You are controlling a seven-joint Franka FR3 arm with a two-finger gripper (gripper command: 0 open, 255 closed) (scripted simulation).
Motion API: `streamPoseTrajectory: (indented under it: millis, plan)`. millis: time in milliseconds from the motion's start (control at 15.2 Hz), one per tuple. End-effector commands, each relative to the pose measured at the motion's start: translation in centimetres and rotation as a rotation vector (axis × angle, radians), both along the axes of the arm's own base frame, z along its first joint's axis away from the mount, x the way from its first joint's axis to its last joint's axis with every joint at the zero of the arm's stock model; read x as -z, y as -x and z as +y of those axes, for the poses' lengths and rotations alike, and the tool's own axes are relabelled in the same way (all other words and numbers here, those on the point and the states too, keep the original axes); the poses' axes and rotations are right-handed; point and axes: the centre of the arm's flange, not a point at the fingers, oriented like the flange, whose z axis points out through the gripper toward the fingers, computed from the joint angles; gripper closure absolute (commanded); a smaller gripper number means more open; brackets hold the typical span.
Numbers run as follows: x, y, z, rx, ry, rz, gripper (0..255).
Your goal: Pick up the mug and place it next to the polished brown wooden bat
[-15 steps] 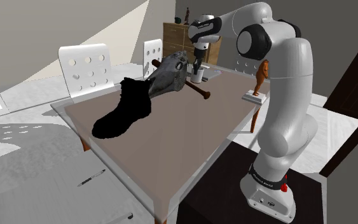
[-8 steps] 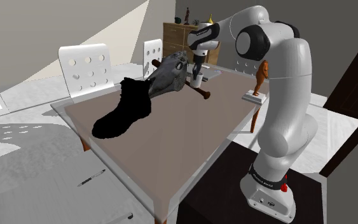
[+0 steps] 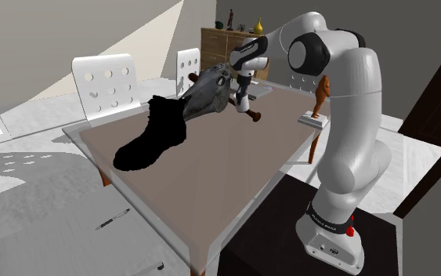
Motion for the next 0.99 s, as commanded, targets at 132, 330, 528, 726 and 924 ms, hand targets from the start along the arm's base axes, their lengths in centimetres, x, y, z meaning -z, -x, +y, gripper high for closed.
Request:
streamPoseTrajectory:
  millis: [132,330,528,726,924]
  plan:
    - [2.5,0.0,0.1,0.001,-0.003,0.006,255]
    - [3.0,0.0,0.1,0.001,-0.003,0.006,255]
    - [3.0,0.0,0.1,0.001,-0.003,0.006,255]
    - [3.0,0.0,0.1,0.000,-0.003,0.006,0]
    - [3.1,0.2,-0.1,0.001,-0.003,0.006,0]
